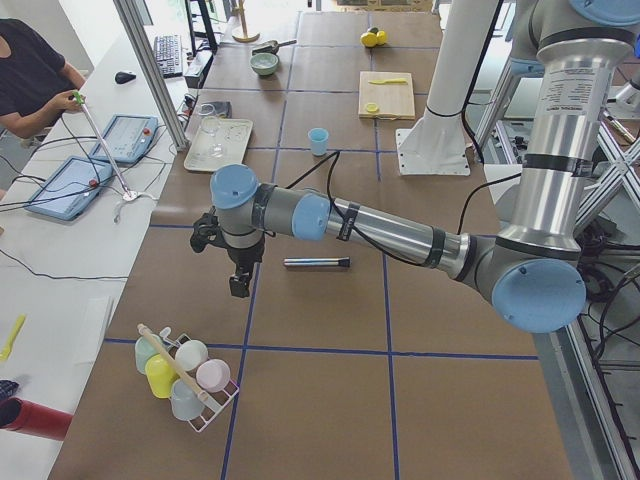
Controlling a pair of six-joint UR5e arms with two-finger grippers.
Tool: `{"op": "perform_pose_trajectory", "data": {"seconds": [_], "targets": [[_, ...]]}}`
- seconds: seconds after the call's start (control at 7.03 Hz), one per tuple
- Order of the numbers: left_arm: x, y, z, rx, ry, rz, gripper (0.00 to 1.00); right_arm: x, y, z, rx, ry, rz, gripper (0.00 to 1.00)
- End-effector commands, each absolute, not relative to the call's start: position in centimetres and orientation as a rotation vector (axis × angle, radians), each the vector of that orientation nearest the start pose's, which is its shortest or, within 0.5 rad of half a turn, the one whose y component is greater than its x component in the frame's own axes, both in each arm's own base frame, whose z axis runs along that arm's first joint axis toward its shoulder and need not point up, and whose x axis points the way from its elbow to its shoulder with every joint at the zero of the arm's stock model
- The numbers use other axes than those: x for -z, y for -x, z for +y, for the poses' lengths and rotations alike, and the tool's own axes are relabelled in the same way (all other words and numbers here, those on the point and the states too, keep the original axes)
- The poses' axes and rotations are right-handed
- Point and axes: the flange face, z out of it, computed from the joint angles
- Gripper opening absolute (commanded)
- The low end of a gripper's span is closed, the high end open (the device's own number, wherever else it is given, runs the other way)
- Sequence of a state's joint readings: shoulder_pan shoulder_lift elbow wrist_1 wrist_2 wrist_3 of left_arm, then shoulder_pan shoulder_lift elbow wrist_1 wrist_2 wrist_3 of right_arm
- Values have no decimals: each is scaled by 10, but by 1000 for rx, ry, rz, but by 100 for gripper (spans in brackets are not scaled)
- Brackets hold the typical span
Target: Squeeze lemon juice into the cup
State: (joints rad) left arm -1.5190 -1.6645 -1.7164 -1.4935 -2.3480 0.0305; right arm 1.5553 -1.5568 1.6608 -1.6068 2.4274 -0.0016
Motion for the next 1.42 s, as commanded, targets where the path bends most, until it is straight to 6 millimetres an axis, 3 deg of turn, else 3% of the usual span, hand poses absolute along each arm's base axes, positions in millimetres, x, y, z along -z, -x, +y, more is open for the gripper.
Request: {"op": "perform_pose_trajectory", "data": {"seconds": [0.0, 0.43, 0.71, 1.28], "targets": [[-585, 55, -498, -140, -115, 779, 100, -628, -58, -498, 29, -58, -853, 100], [-591, 66, -494, -106, -103, 777, 100, -621, -58, -504, 37, -73, -848, 100], [-629, 65, -477, -84, -40, 782, 100, -621, -58, -503, 35, -71, -849, 100], [-634, 64, -479, -72, -24, 784, 100, -625, -58, -500, 31, -62, -851, 100]]}}
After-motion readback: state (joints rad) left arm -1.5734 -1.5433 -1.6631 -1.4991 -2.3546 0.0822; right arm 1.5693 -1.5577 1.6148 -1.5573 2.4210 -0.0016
